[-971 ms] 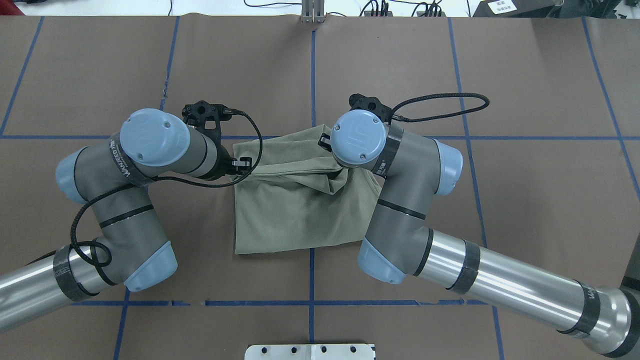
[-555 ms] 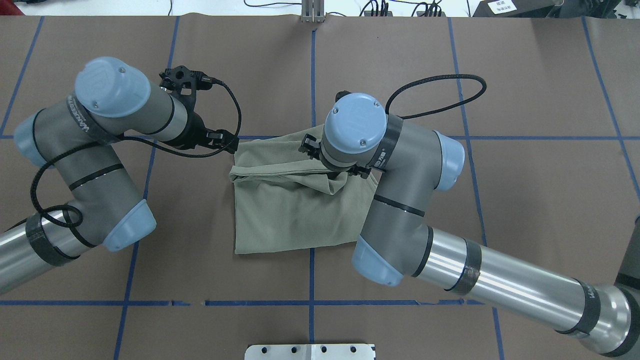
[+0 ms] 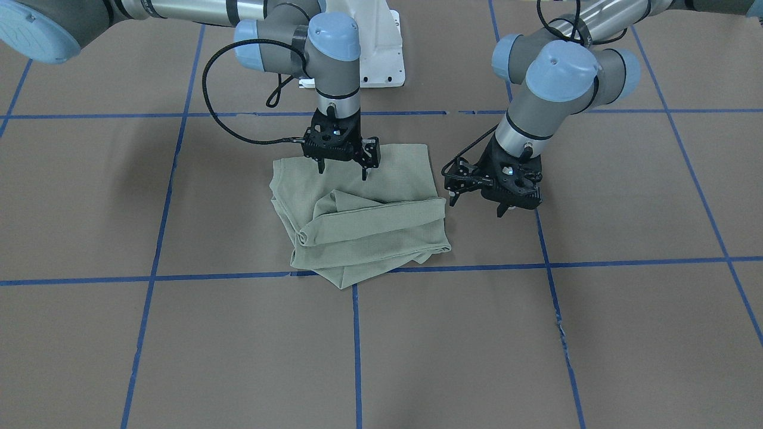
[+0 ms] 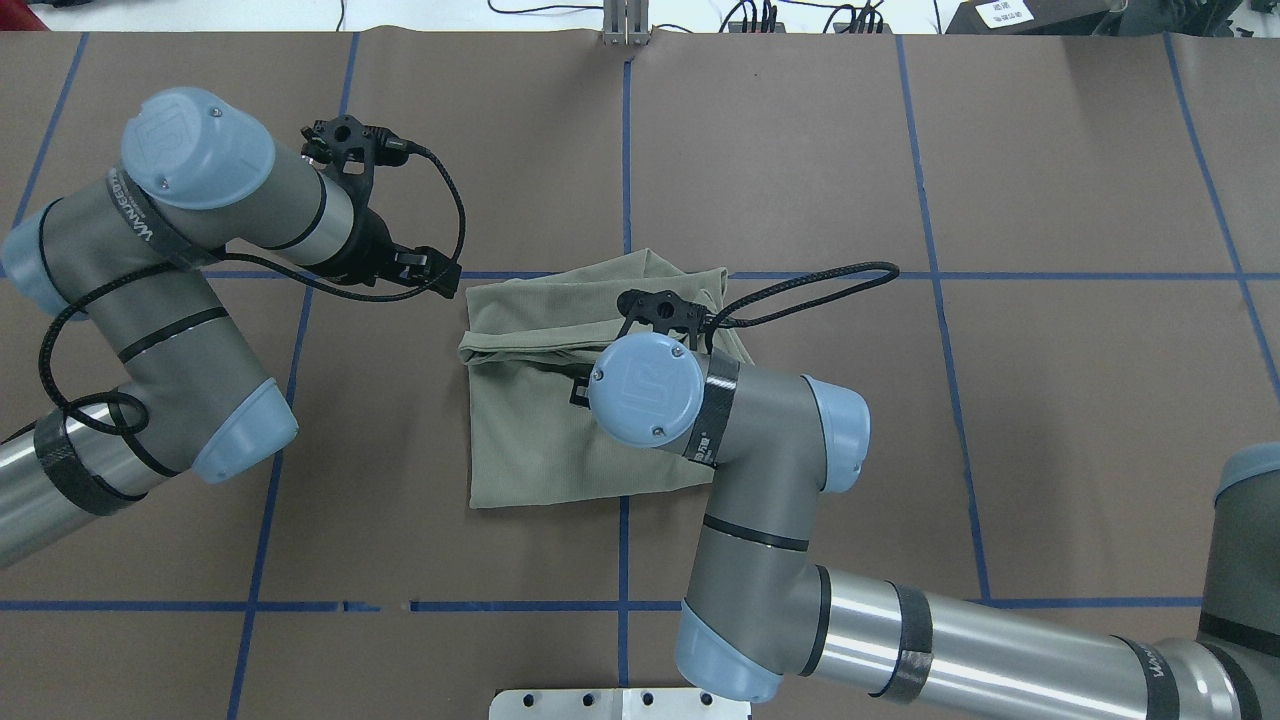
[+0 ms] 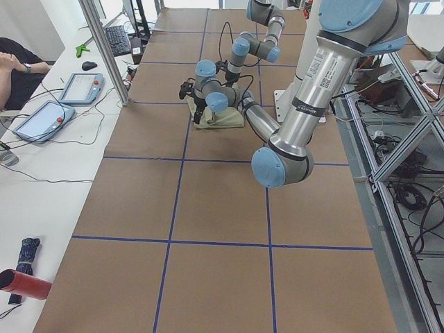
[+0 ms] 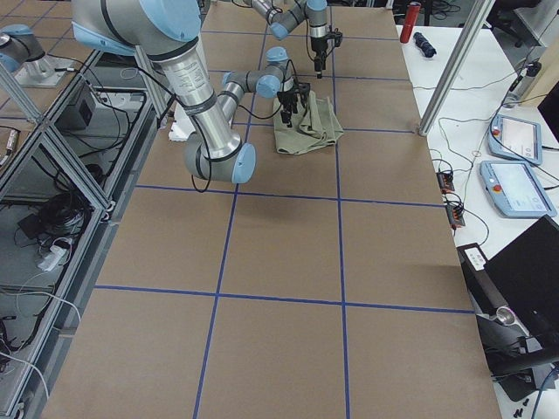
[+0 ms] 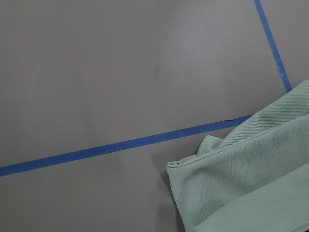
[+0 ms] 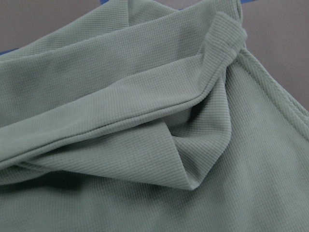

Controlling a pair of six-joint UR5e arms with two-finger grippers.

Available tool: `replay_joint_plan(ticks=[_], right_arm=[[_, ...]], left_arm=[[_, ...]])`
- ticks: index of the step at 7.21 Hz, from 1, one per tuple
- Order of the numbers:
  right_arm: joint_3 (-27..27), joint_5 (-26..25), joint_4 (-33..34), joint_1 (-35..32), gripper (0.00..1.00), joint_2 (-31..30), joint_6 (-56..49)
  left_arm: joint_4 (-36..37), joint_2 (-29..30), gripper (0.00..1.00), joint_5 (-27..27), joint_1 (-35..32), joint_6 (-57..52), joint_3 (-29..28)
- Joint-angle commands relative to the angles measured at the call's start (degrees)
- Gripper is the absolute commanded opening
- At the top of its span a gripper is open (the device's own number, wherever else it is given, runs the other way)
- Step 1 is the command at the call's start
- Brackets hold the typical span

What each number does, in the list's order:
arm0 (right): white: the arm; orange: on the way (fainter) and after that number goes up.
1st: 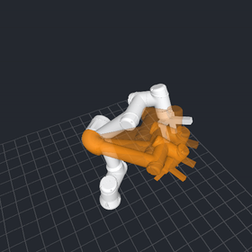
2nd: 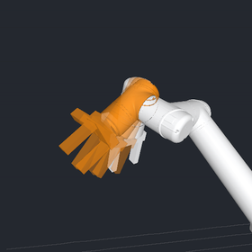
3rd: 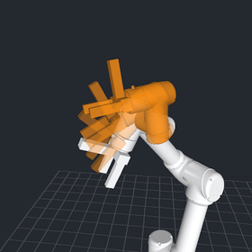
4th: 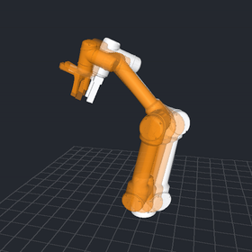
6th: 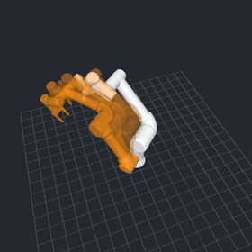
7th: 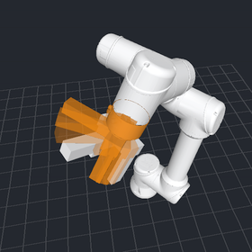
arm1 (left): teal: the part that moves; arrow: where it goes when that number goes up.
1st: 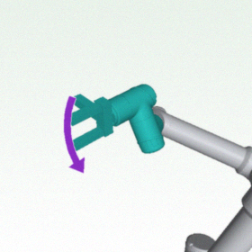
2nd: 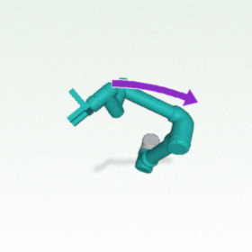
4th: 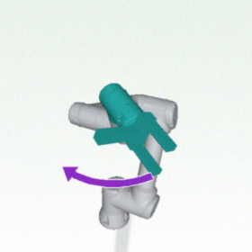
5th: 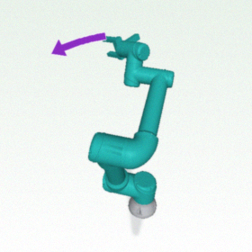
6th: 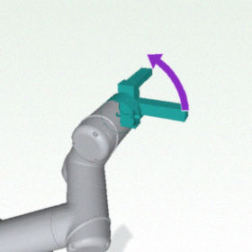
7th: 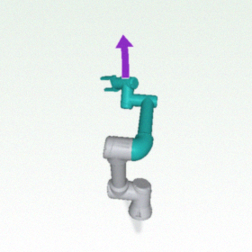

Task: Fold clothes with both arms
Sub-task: 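Release the folded edge and raise the right gripper while the left holds still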

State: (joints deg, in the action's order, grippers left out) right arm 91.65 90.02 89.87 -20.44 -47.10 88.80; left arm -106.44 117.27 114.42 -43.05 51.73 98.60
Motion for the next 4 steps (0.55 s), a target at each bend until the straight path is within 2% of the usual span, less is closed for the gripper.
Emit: replay_joint_plan(ticks=[1, 4], right_arm=[[-3.2, -2.8, 0.0, 0.4, 1.00, 0.2, -1.9], [-4.3, -4.0, -0.1, 0.0, 1.00, 0.6, -3.7]], left_arm=[[0.0, 0.0, 1.00, 0.0, 0.0, 0.1, 0.1], [-0.1, 0.0, 1.00, 0.0, 0.0, 0.3, 0.0]])
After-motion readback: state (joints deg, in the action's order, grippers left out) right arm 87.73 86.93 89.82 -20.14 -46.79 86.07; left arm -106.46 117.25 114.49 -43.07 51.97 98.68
